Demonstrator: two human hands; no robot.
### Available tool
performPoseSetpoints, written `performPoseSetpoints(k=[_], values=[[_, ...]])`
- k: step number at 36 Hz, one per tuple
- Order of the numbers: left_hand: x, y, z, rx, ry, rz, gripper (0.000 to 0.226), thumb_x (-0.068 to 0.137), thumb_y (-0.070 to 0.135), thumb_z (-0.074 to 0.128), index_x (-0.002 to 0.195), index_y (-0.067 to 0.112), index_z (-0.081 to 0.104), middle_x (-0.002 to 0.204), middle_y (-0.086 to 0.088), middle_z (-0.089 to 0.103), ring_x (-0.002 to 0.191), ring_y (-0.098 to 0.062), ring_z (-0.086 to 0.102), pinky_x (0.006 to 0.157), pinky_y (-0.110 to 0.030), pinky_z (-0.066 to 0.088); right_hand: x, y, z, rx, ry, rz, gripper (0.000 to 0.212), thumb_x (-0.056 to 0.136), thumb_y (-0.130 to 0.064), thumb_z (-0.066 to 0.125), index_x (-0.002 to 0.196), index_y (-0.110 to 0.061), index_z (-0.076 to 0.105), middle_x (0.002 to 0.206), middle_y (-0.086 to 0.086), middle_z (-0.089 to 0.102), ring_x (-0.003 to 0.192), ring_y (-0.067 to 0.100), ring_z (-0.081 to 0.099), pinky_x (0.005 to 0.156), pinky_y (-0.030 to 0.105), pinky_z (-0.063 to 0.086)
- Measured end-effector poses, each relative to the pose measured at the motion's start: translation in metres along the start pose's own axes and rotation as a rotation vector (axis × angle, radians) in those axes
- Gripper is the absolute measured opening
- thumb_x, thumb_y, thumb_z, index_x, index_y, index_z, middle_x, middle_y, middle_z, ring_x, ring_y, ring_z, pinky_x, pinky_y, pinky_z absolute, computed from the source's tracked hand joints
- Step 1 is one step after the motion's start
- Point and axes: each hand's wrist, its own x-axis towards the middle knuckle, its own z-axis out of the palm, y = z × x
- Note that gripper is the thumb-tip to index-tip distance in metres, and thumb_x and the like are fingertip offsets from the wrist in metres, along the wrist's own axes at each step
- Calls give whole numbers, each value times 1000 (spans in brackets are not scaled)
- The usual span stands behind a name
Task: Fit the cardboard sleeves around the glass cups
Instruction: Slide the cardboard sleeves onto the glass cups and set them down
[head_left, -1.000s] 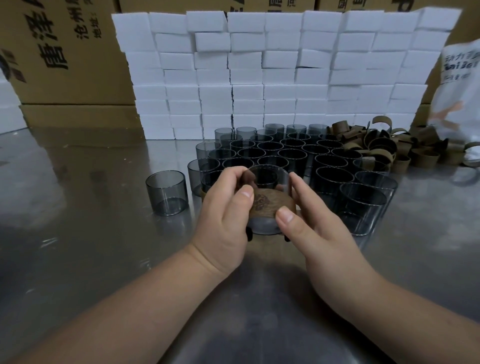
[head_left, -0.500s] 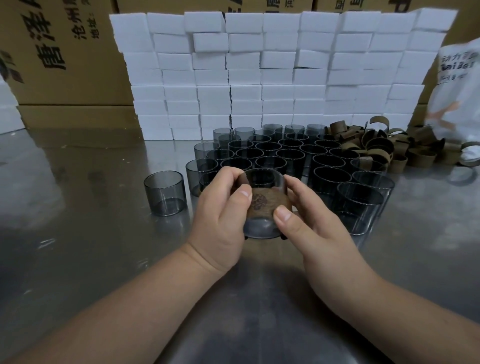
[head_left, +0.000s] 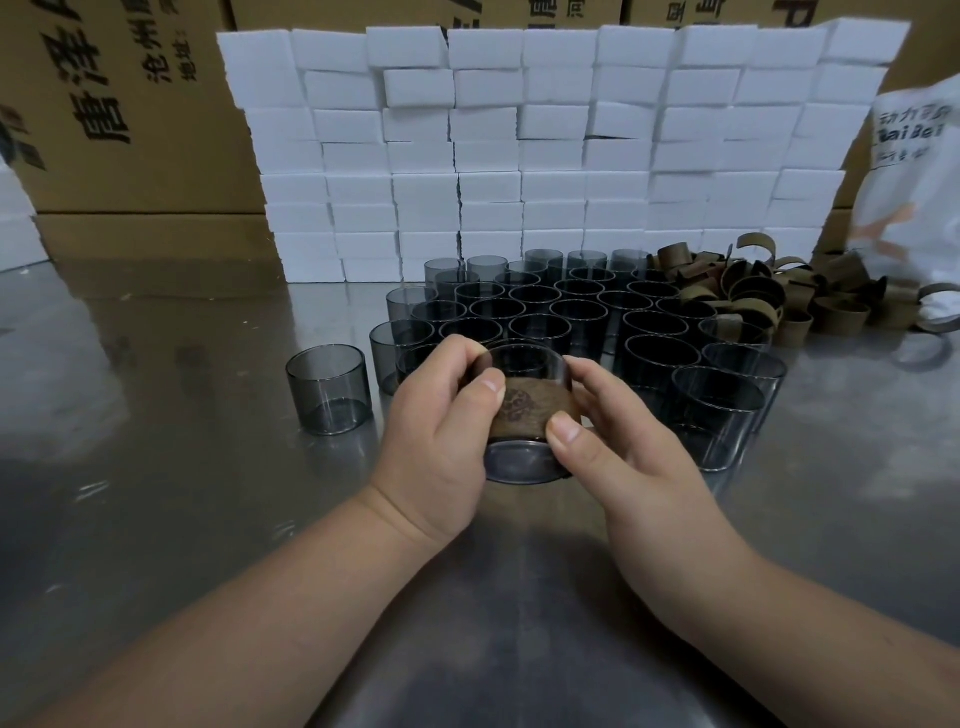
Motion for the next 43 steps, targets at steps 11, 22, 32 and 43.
performPoseSetpoints(k=[11,22,32,43], values=[[1,0,0,-6,1,-31,33,66,45,41,66,12,43,59,7,42,60,-10,40,54,-23,34,0,0,0,24,1,4,49,75,-31,62,121,-25,47,119,-9,55,93,-16,57,73,2,42],[1,0,0,-29,-1,-57,31,66,44,43,63,12,43,58,6,42,60,-12,40,55,-27,34,0,-2,0,69,13,12,34,78,-32,68,108,-31,51,112,-14,57,93,-19,55,73,2,42],[2,2,0,-8,-7,-53,29,66,44,44,62,15,45,56,8,43,57,-9,40,54,-23,35,0,-2,0,84,21,4,34,74,-25,59,108,-26,53,105,-13,60,89,-16,58,70,2,43],[1,2,-1,-7,-12,-44,28,67,44,43,61,17,45,54,10,43,55,-5,40,53,-18,34,0,-2,0,76,12,-2,36,75,-27,62,110,-26,54,109,-10,60,91,-13,59,72,4,44]])
